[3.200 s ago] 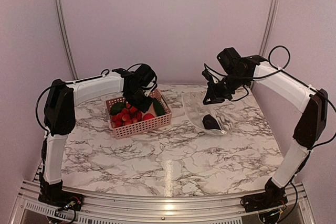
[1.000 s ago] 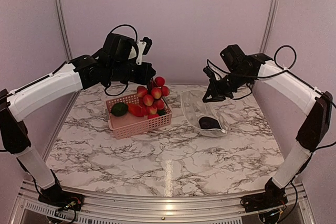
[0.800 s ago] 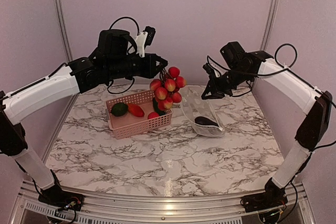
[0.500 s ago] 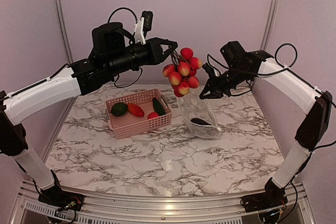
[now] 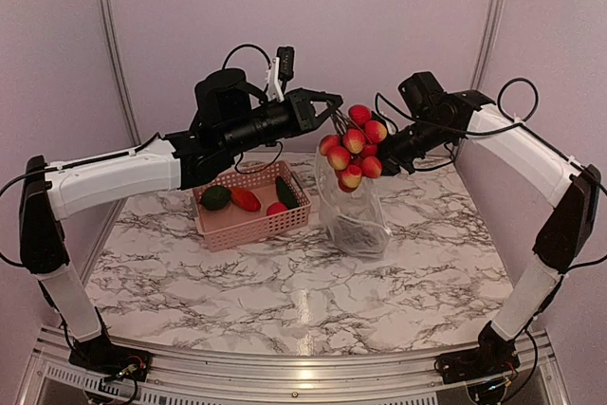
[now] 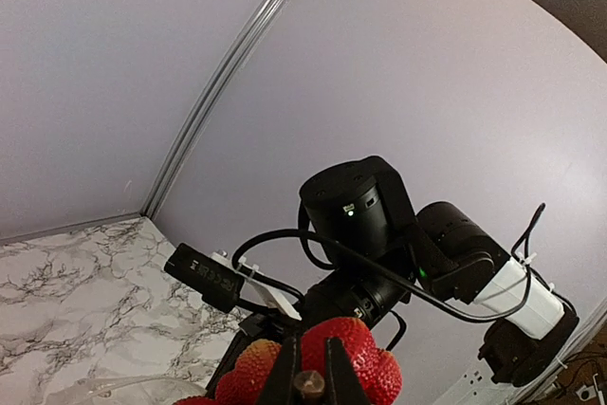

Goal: Place the food in the zip-top bag and seal the zipper
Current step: Place the fake fruit in the zipper food storage bag.

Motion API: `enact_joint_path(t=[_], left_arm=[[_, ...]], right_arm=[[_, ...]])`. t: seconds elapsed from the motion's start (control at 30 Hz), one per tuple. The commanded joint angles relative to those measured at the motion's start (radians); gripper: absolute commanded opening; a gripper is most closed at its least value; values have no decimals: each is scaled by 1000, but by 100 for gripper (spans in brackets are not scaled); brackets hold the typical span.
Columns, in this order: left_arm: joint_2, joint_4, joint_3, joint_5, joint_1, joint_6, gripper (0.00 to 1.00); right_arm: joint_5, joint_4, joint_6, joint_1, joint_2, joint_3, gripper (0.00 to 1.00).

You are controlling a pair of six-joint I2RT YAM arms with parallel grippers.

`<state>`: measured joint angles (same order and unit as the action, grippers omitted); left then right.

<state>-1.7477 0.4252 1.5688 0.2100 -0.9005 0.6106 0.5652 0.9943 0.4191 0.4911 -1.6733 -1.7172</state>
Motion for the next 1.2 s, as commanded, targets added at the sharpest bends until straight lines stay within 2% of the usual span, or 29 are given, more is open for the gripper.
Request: enact_joint_path(t=[0.0, 0.27, 0.5, 0.83, 1.17], left_arm=[[-1, 129, -55, 58, -2, 53, 0], [35, 192, -203, 32, 2, 74, 0], [6, 195, -233, -16, 19, 89, 0], [-22, -10, -182, -165, 25, 28, 0], [-63, -143, -100, -267, 17, -6, 0]], right_arm=[[11, -23, 17, 10, 33, -41, 0], [16, -23, 14, 9, 35, -44, 0], [29, -36, 26, 9, 31, -44, 0], [11, -41, 38, 9, 36, -70, 0], [10, -75, 66, 9, 27, -78, 0]])
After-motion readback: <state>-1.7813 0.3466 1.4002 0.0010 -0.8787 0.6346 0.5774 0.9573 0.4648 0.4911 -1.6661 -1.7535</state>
